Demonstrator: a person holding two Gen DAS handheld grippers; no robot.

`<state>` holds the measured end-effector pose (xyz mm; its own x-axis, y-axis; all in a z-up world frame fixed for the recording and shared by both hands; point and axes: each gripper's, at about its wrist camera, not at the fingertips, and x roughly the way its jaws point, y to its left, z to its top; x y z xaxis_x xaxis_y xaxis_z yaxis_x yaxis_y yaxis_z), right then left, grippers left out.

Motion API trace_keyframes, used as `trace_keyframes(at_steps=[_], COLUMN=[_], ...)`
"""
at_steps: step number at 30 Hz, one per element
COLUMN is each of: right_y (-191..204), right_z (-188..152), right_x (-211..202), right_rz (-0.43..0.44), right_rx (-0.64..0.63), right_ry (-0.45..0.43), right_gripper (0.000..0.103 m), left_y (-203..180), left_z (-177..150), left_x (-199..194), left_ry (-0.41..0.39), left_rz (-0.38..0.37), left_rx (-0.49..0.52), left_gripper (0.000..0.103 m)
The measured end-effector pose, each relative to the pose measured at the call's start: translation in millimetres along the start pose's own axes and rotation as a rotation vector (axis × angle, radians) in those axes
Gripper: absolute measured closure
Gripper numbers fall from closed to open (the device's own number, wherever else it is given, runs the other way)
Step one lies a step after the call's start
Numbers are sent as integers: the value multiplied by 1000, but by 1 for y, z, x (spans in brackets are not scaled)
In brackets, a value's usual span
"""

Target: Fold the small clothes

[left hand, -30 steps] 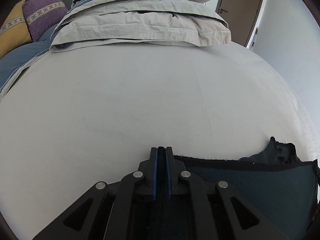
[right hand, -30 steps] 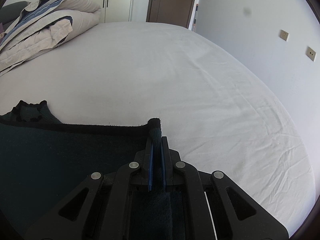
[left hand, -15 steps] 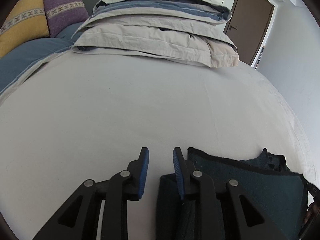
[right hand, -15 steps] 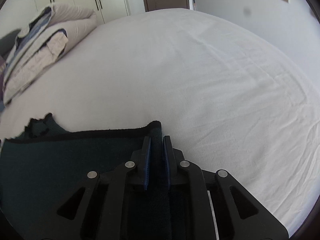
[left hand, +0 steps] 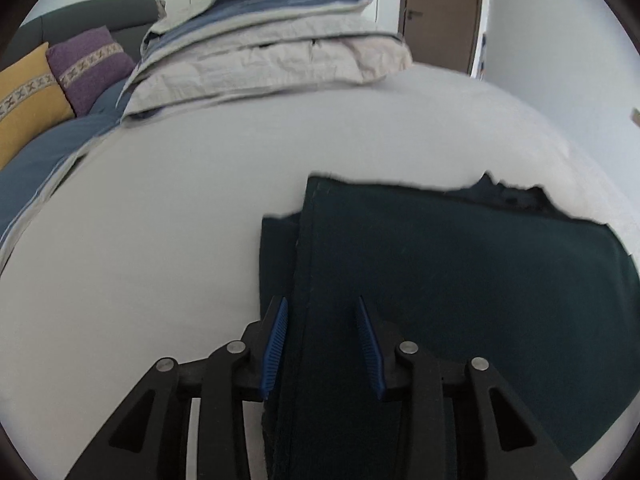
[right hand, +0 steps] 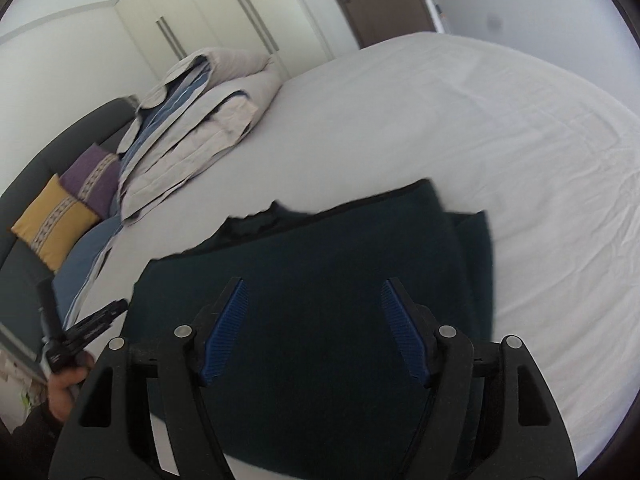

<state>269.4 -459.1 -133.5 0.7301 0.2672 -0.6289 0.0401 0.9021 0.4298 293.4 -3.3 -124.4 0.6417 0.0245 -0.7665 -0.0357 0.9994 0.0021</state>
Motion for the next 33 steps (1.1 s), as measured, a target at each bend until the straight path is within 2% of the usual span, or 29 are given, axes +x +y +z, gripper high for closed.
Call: trace_keyframes(at_steps=[2, 4, 5, 8, 10, 14, 15, 17, 21, 23, 24, 26, 28, 30, 33], right_y=[1, -14, -26, -71, -89, -91, -88, -76, -40, -39, -47, -66, -81, -89, -80], right_z=[-14, -27, -33, -38, -41, -39, -41, -41, -55, -68, -76, -85, -88, -89, -89], right_x=[12, 23, 24, 7, -8, -37, -48, -63, -43, -23, -16, -25, -44, -62, -82], right_rz=[-7, -66, -76, -3, -15, -170, -151, -17, 111, 96, 83, 129, 62, -29, -17], right_rx=[3, 35, 62, 221, 286, 290, 298, 295, 221, 208, 228, 295, 341, 363, 380], right_ry=[53, 92, 80, 12, -19, -66, -84, -99, 26, 109, 139, 99, 46, 7, -37], right_gripper=[34, 38, 46, 73, 73, 66, 66, 66, 63, 63, 70, 72, 72, 70, 67], left_y=[6, 9, 12, 24, 23, 20, 22, 25, 25, 25, 26, 27, 29, 24, -1], left_z=[-7, -7, -7, -9, -11, -13, -14, -14, -15, -18, -21, -28, -35, -42, -49], left_x=[1, 0, 1, 4, 2, 1, 2, 2, 0, -4, -7, -15, -25, -41, -69], left_ry=[-23, -12, -5, 9, 4, -4, -2, 0, 1, 4, 7, 12, 16, 12, -21], left_rz=[-14, 9, 7, -34, -22, -10, -17, -31, -11, -11, -12, -17, -14, -13, -72], left_rx=[-14, -6, -16, -71, -63, -58, -69, -86, -90, -96, -98, -99, -104, -110, -84], left_gripper=[60, 53, 49, 45, 45, 43, 42, 40, 36, 35, 35, 36, 36, 42, 44])
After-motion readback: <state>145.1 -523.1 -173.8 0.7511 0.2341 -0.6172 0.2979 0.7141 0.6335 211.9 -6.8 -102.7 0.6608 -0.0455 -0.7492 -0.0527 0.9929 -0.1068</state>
